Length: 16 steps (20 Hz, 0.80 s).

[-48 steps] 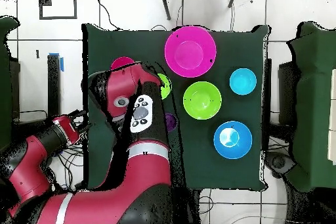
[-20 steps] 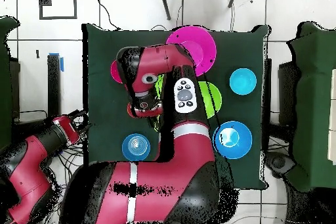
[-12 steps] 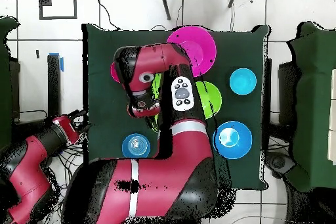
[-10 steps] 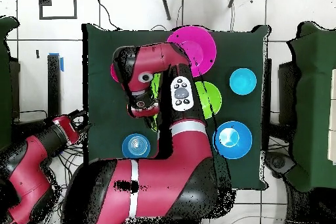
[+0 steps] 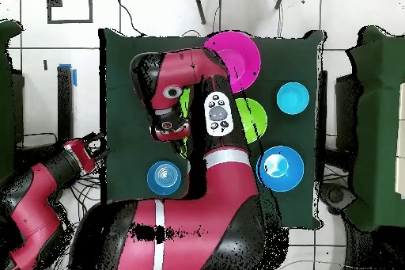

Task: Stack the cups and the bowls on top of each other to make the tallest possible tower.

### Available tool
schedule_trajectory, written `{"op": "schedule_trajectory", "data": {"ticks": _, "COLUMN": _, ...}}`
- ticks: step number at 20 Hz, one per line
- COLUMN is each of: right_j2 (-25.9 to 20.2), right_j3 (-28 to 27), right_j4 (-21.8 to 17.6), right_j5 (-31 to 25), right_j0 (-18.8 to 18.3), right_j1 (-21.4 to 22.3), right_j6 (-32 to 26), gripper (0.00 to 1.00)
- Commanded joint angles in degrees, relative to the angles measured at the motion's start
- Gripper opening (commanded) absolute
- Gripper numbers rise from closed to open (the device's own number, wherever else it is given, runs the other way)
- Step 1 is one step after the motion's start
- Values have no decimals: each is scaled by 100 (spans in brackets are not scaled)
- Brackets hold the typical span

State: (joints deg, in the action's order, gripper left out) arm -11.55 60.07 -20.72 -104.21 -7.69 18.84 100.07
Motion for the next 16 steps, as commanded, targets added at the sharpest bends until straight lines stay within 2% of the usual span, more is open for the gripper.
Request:
{"op": "schedule_trajectory", "data": {"ticks": 1, "right_j2": -427, "right_j3": 357, "right_j4": -375, "right_j5": -317, "right_j0": -116, "right_j1": 185, "right_j6": -1252, "gripper": 0}}
{"op": "schedule_trajectory", "data": {"ticks": 16, "right_j2": -381, "right_j3": 797, "right_j4": -668, "right_j5": 16, "right_j0": -414, "right_j1": 535, "right_j6": -1594, "gripper": 0}}
